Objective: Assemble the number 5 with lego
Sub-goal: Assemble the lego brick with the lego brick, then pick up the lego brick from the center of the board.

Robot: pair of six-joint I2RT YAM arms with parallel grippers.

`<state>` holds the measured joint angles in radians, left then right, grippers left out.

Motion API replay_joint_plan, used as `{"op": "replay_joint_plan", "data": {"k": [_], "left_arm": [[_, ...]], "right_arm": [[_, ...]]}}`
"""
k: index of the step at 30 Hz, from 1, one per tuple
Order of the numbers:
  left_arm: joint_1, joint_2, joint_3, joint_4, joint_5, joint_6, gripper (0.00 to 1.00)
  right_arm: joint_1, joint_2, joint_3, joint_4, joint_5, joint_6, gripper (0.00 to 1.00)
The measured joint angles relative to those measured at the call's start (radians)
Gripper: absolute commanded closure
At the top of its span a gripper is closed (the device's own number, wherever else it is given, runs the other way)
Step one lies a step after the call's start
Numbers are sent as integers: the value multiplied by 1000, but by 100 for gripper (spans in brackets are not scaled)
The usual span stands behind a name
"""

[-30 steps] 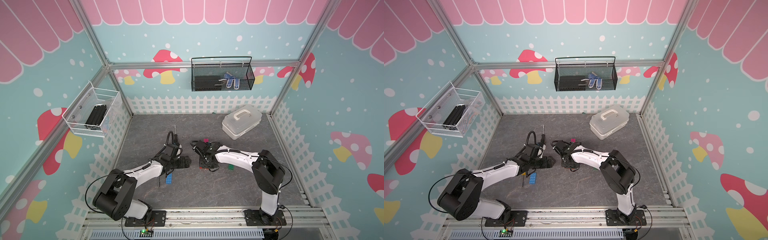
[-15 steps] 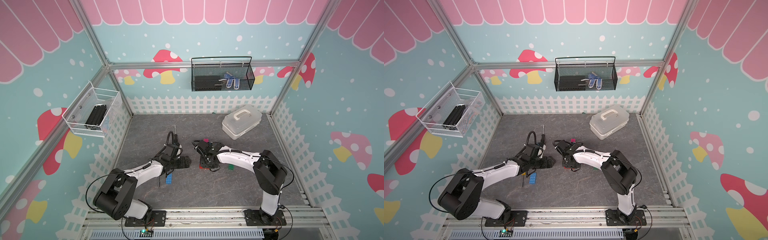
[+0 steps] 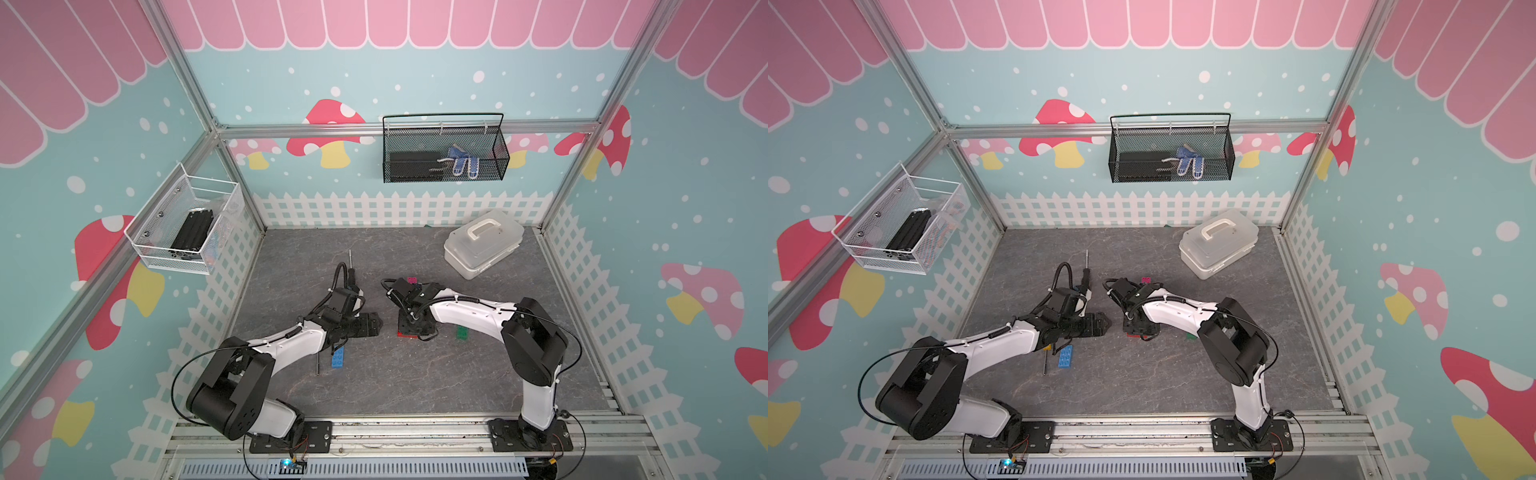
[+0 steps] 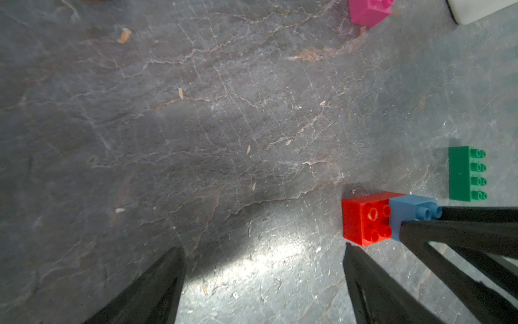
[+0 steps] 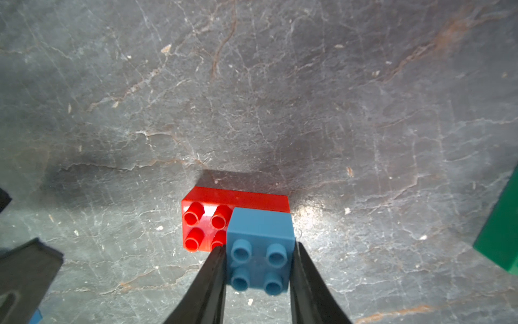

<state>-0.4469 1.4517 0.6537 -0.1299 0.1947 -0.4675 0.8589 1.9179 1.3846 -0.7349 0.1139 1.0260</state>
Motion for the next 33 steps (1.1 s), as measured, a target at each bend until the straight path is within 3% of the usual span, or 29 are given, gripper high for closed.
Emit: {"op": "replay_joint_plan", "data": {"k": [8,16,22,33], "left_arm": [[0,-8,2,-9,0,0,9],[0,-37,5,-34,-5,0,9],[-3,-72,11,-67,-12,0,9],[-55,-137,50,-156,-64,0,9]], "right_arm": [[0,0,1,-18,-1,-8,44],[0,-17,10,-34,5,-9,41],[-8,-115,10,-62,31,-21,40],[-215,-317,-181,-117,75,-137,32]]}}
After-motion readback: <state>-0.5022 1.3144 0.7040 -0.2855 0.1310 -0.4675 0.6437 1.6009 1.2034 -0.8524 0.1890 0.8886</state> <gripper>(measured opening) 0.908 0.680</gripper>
